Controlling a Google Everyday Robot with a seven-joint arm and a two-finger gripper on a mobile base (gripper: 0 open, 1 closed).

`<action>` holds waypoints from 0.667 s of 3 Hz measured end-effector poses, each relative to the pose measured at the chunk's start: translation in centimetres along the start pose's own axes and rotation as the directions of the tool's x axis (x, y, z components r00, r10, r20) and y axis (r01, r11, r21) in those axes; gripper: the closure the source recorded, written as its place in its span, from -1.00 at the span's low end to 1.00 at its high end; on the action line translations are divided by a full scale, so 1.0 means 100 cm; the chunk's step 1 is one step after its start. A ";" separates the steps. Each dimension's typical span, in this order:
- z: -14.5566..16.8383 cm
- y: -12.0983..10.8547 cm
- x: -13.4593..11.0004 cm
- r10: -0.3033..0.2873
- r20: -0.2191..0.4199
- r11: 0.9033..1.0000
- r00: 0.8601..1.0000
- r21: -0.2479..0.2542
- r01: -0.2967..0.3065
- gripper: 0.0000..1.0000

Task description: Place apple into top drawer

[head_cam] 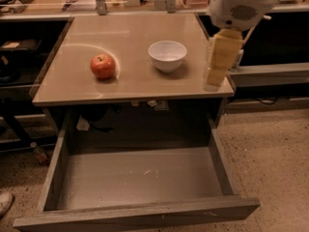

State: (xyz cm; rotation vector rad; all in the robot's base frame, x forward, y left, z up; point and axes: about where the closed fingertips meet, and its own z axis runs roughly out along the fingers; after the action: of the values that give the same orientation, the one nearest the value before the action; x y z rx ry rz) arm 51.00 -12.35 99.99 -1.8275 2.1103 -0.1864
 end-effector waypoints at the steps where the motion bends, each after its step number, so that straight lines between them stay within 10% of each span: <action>1: 0.015 -0.012 -0.037 -0.100 0.032 0.994 0.995 -0.047 0.101 -1.00; 2: 0.015 -0.015 -0.040 -0.100 0.039 0.994 0.994 -0.032 0.101 -1.00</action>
Offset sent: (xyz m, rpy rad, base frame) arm 0.0178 0.0300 -0.0033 -0.0015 0.0247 0.0902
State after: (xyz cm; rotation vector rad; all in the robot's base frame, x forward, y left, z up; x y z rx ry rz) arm 53.36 -8.53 99.78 -1.9428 2.0096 -0.1402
